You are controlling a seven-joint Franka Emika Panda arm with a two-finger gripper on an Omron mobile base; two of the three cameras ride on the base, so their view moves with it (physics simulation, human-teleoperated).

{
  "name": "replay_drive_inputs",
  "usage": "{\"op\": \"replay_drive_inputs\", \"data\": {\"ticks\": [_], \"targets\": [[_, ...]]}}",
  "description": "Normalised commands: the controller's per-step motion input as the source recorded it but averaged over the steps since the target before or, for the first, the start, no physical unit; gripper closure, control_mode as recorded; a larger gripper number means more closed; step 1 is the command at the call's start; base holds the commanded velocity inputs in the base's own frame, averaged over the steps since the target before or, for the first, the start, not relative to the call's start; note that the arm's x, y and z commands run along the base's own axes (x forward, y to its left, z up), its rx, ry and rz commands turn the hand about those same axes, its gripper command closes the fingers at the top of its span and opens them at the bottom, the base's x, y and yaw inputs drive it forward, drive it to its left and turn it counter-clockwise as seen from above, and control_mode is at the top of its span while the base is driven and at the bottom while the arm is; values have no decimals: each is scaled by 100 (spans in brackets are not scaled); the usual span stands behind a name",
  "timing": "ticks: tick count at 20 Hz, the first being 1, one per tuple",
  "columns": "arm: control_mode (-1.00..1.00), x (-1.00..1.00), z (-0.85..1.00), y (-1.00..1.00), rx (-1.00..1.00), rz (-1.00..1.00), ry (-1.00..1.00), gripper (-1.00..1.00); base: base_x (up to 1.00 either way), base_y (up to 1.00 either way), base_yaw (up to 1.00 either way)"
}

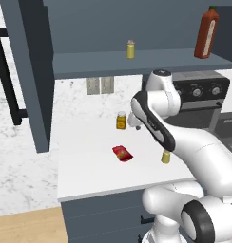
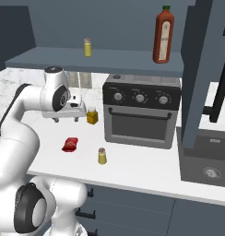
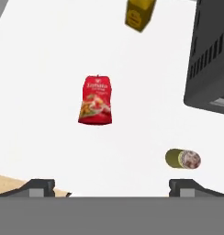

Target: Put the shaker and condiment bottle from the counter next to their counterparts in the cabinet.

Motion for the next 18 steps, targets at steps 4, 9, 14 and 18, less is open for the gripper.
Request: {"op": "replay_drive_inputs", "data": {"ticks": [4, 9, 14, 18], "targets": [[-100, 1, -54, 13, 0, 0, 0, -100, 0, 0, 0], [-100, 0, -60, 26, -2, 2, 0, -100, 0, 0, 0], [-100, 3, -39, 23, 0, 2, 0, -100, 0, 0, 0], [-100, 39, -25, 9, 0, 0, -2, -100, 0, 0, 0]]}}
